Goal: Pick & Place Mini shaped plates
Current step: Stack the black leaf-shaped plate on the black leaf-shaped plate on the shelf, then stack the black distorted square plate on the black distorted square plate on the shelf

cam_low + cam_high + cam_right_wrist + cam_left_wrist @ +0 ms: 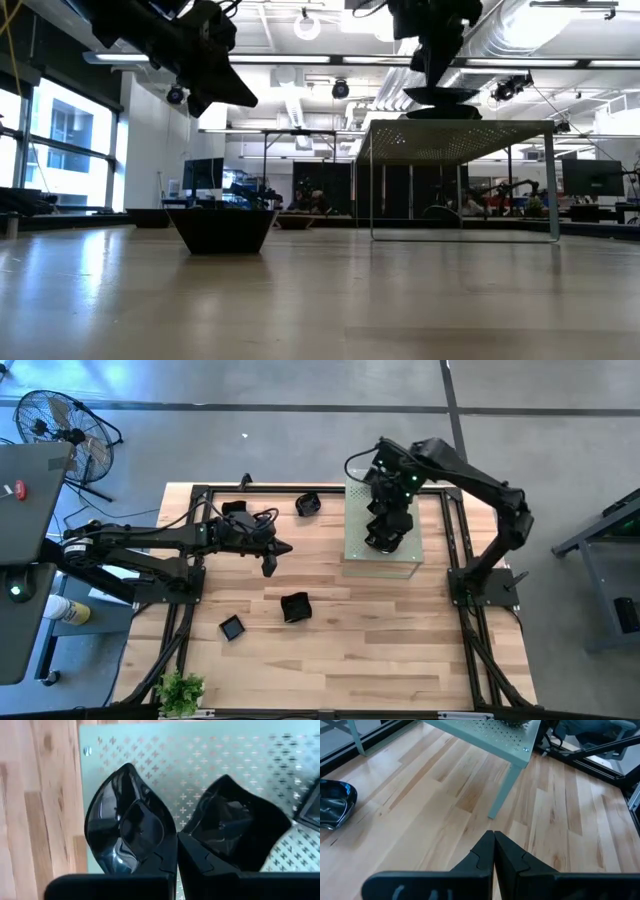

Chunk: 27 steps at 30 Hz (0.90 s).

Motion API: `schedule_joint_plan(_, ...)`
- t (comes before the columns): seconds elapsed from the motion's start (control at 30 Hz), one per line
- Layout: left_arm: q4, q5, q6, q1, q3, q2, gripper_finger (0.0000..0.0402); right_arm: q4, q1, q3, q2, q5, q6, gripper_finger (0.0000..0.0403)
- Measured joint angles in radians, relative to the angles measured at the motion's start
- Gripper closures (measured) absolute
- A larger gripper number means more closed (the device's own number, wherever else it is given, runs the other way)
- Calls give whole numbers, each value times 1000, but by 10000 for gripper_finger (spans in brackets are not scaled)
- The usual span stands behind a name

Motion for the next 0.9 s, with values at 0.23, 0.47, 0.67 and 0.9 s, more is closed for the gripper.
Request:
schedule_joint_plan(0.23, 0, 0, 0, 0, 0, 0, 401, 5, 1, -37, 20, 1, -66, 402)
schedule_joint_plan(0.47, 0, 0, 3, 0, 0, 0, 401, 12, 2, -56, 20, 2, -101, 383)
schedule_joint_plan(0.67, -2, 0, 3, 0, 0, 0, 401, 19, 24, -56, 19, 21, -91, 341)
schedule_joint_plan(0.9, -46, 11, 3, 0, 0, 0, 401, 24, 75, -56, -35, -8, 21, 340)
